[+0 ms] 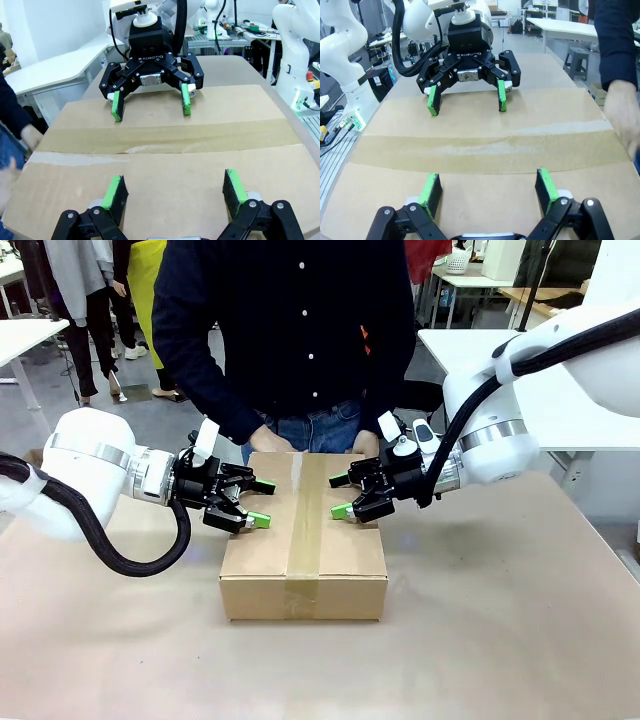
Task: Pack the gift set into the box.
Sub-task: Press and hold the closed box until the human finishes sealing it.
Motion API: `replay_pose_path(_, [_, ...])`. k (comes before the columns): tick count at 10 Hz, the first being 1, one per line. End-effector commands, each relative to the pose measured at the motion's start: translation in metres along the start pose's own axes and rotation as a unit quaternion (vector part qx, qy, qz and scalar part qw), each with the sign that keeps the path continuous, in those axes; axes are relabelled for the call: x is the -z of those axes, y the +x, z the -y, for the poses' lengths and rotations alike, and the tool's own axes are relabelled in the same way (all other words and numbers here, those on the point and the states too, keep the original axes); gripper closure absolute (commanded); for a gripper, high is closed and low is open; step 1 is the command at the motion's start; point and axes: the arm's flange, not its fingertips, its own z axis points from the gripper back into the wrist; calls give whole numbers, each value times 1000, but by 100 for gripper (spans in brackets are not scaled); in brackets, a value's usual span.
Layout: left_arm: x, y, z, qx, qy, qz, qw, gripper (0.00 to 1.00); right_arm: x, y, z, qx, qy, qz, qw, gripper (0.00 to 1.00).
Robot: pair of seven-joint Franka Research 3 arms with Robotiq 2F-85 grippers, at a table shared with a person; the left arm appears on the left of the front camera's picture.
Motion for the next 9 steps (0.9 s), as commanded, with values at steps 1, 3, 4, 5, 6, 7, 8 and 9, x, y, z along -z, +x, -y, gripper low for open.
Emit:
replay_pose_path(1, [0,-3,1,3,-1,-1,1000,0,2,-2,-3,4,-11,-1,1000,0])
replay_pose_path(3, [0,0,0,0,0,0,1000,0,0,0,0,0,0,0,1000,0])
replay_pose_path(4, [-19,18,13,17,-32,23,999,0,3,9,-2,-8,53,17,998,0])
replay_pose_path(5, [-65,51,30,39,-26,49,998,0,-23,35,-17,-41,52,41,997,0])
replay_pose_path(6, [-108,70,50,58,0,78,995,0,-61,52,-33,-58,42,86,994,0])
replay_pose_path(7, [-141,76,67,72,23,111,991,0,-97,57,-49,-60,19,122,991,0])
replay_pose_path(8, [-167,68,77,77,45,136,987,0,-132,51,-64,-58,-2,163,985,0])
replay_pose_path(9, [-190,51,77,53,89,158,982,0,-170,35,-81,-62,-60,211,974,0])
